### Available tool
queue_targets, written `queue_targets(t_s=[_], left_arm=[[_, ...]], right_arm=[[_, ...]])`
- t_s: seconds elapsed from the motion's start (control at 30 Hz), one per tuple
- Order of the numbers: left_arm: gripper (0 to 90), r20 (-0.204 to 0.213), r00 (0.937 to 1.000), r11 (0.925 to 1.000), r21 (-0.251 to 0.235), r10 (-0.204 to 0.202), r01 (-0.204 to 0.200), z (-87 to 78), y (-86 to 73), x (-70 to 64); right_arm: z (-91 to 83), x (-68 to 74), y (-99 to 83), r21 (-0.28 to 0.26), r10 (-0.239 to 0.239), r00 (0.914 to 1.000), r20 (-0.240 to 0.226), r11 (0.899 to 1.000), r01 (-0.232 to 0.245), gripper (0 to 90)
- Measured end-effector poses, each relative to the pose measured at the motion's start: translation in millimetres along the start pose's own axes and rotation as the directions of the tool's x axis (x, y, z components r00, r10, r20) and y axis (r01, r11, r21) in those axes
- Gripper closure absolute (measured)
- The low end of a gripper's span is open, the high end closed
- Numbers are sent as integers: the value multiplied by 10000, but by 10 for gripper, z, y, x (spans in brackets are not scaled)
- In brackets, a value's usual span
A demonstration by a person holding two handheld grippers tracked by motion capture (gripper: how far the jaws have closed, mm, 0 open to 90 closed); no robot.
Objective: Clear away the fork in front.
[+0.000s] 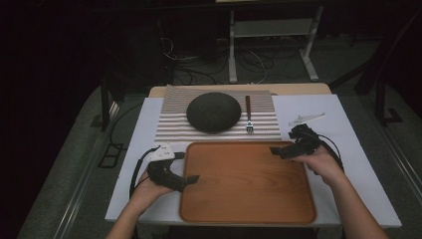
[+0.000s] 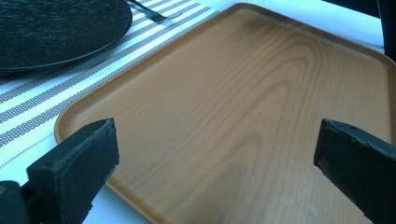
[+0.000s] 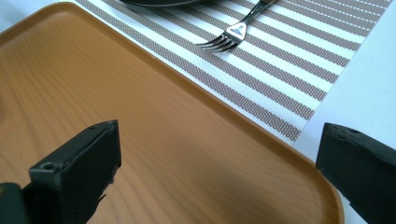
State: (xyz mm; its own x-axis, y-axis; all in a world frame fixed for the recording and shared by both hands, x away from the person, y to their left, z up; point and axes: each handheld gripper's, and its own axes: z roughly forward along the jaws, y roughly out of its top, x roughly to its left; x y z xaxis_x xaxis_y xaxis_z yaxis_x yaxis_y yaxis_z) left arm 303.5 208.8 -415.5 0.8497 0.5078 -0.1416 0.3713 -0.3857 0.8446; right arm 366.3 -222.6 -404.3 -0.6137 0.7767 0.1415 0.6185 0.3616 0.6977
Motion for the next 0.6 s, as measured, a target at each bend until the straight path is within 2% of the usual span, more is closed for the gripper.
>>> queue_targets(t_s=[0.6], left_arm=[[0, -35, 10000, 10000, -37, 58, -58, -8, 2, -4]], right_arm=[[185, -52, 338, 375, -47, 9998, 183, 9993, 40, 2]])
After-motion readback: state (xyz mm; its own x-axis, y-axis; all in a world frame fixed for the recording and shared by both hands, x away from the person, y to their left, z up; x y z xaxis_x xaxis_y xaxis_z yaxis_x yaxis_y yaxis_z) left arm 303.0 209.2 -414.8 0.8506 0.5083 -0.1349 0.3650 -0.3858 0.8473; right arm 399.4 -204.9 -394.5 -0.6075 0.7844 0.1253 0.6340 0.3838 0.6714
